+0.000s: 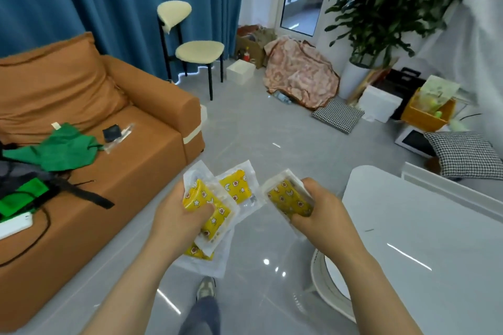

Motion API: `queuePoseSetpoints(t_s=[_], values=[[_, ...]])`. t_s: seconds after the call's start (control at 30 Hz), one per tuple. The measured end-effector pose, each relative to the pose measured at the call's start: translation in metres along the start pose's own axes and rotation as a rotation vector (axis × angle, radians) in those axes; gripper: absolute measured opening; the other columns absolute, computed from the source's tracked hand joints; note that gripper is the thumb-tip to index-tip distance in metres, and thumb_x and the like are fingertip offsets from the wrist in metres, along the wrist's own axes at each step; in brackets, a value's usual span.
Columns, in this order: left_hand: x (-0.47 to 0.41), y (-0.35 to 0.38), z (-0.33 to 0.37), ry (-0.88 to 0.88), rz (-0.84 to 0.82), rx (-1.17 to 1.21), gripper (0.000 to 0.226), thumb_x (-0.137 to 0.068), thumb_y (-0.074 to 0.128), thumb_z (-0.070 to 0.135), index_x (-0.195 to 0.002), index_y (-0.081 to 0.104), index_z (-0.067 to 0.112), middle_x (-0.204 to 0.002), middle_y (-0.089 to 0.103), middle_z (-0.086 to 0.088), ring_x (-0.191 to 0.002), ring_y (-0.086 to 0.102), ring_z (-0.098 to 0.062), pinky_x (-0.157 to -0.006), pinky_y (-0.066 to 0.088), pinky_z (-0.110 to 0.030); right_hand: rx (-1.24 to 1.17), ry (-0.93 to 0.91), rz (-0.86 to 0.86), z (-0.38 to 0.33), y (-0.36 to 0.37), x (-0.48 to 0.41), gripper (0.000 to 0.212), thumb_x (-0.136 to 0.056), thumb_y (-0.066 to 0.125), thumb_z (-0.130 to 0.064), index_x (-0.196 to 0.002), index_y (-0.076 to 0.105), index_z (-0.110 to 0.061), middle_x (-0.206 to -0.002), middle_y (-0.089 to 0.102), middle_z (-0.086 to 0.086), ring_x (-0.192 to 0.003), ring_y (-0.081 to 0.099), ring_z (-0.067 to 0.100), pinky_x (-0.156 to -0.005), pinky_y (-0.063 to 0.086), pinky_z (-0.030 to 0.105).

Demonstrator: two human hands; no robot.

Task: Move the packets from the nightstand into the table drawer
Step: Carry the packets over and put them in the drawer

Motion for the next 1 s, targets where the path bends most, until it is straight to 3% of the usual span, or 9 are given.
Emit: queuePoseSetpoints(t_s=[0.17,0.33,0.47,0.6,1.0], values=[[-0.096,0.010,0.021,0.044,-0.112,-0.044,0.025,-0.063,0.059,0.026,-0.088,0.058,0.025,-0.085,0.068,0.001,-0.082,0.065,-0.018,-0.077,0.053,-0.042,0.012,0.114,0.049,0.003,0.005,-0.063,0.023,-0.074,0.064,-0.014,-0.092,0.052,-0.021,-0.075,0.060,-0.002,-0.072,0.059,0.022,-0.063,0.050,0.039],[-0.184,0.018,0.039,0.089,-0.243,-0.112,0.019,-0.077,0.066,0.007,-0.085,0.059,0.022,-0.080,0.068,0.000,-0.080,0.065,-0.020,-0.074,0.051,-0.039,-0.020,0.278,0.101,0.004,0.009,-0.110,0.026,-0.074,0.064,-0.015,-0.098,0.055,-0.023,-0.079,0.065,-0.002,-0.074,0.062,0.021,-0.068,0.055,0.043],[-0.239,0.038,0.051,0.118,-0.335,-0.173,0.016,-0.078,0.064,0.004,-0.086,0.059,0.017,-0.080,0.067,-0.004,-0.079,0.064,-0.022,-0.070,0.050,-0.036,-0.042,0.360,0.140,0.011,0.009,-0.142,0.025,-0.074,0.065,-0.016,-0.096,0.056,-0.024,-0.080,0.064,-0.003,-0.074,0.062,0.021,-0.067,0.054,0.042],[-0.285,0.071,0.065,0.136,-0.434,-0.232,0.014,-0.077,0.065,0.005,-0.084,0.058,0.015,-0.079,0.067,-0.004,-0.078,0.065,-0.023,-0.070,0.051,-0.038,-0.025,0.411,0.168,0.025,0.004,-0.175,0.017,-0.076,0.065,-0.017,-0.085,0.052,-0.023,-0.073,0.059,-0.004,-0.070,0.058,0.021,-0.061,0.048,0.037],[-0.404,0.197,0.149,0.237,-0.563,-0.388,0.014,-0.079,0.063,0.007,-0.085,0.057,0.018,-0.081,0.066,-0.004,-0.078,0.064,-0.022,-0.069,0.050,-0.035,-0.012,0.487,0.173,0.110,-0.055,-0.312,0.027,-0.075,0.061,-0.013,-0.099,0.052,-0.023,-0.084,0.063,0.000,-0.075,0.061,0.023,-0.067,0.054,0.037]])
Point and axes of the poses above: each hand's wrist, its own x-axis away from the middle knuckle, its own y-axis out of the palm, z = x × y, the point moved 2 cm from there along -x, towards the middle knuckle
